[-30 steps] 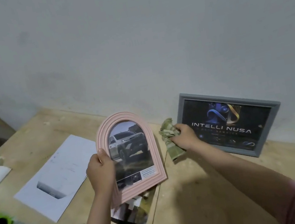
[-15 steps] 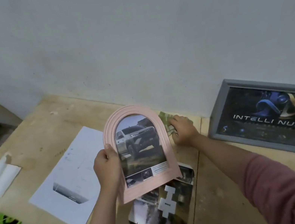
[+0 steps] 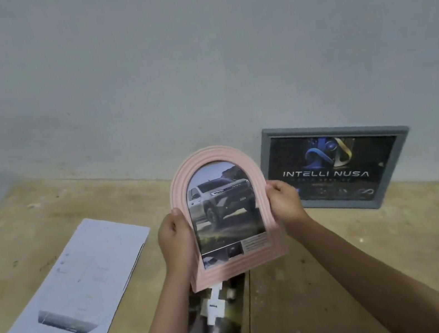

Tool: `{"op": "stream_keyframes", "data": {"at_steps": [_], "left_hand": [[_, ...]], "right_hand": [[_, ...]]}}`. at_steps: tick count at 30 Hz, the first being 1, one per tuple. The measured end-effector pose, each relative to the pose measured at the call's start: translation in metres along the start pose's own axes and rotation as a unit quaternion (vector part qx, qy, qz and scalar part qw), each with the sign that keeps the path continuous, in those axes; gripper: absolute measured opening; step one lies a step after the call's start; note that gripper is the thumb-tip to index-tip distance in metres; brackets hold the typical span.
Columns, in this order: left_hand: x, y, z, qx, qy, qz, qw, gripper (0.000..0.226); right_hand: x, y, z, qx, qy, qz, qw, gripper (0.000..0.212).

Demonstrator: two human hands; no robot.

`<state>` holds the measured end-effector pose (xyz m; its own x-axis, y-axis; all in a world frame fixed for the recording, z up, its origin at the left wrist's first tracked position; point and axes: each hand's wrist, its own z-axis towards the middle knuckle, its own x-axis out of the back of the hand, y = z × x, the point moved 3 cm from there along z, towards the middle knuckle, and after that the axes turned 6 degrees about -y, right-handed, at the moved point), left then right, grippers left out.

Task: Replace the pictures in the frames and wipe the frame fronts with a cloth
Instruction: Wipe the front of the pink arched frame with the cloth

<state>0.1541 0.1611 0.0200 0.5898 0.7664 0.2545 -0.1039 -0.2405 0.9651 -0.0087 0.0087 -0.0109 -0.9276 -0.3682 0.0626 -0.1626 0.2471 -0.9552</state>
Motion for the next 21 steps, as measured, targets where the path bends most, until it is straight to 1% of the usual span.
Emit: {"op": "stream_keyframes", "data": {"at_steps": [3, 5, 7, 8, 10, 12, 14, 16, 18, 21], "left_hand": [[-0.037, 0.015, -0.018, -0.021, -0.06, -0.027, 0.998, 0.039], [-0.07, 0.032, -0.036, -0.032, -0.115, -0.029, 0.992, 0.034], [-0.102, 0.048, -0.053, -0.065, -0.153, -0.023, 0.986, 0.033], [-0.118, 0.053, -0.06, -0.082, -0.17, -0.013, 0.982, 0.034], [-0.163, 0.067, -0.084, -0.101, -0.214, 0.02, 0.971, 0.035], [-0.206, 0.073, -0.106, -0.097, -0.25, 0.055, 0.962, 0.037], [-0.257, 0.079, -0.13, -0.095, -0.293, 0.088, 0.947, 0.033], [-0.297, 0.083, -0.145, -0.096, -0.311, 0.098, 0.94, 0.025], [-0.336, 0.09, -0.16, -0.111, -0.313, 0.106, 0.937, 0.017], [-0.384, 0.096, -0.174, -0.112, -0.31, 0.119, 0.936, 0.016]], "right_hand": [[0.047, 0.002, -0.013, -0.003, 0.03, 0.01, 1.0, 0.027], [0.092, 0.0, -0.025, 0.003, 0.047, 0.044, 0.998, 0.029], [0.136, 0.0, -0.037, 0.005, 0.057, 0.087, 0.995, 0.027], [0.156, 0.002, -0.041, 0.012, 0.064, 0.102, 0.993, 0.027], [0.211, 0.006, -0.051, 0.026, 0.108, 0.103, 0.988, 0.028], [0.262, 0.011, -0.059, 0.038, 0.149, 0.088, 0.984, 0.029], [0.318, 0.015, -0.069, 0.038, 0.193, 0.08, 0.977, 0.029], [0.36, 0.017, -0.072, 0.044, 0.215, 0.076, 0.973, 0.029], [0.399, 0.016, -0.072, 0.053, 0.235, 0.079, 0.967, 0.028], [0.441, 0.018, -0.062, 0.051, 0.237, 0.07, 0.968, 0.026]]}}
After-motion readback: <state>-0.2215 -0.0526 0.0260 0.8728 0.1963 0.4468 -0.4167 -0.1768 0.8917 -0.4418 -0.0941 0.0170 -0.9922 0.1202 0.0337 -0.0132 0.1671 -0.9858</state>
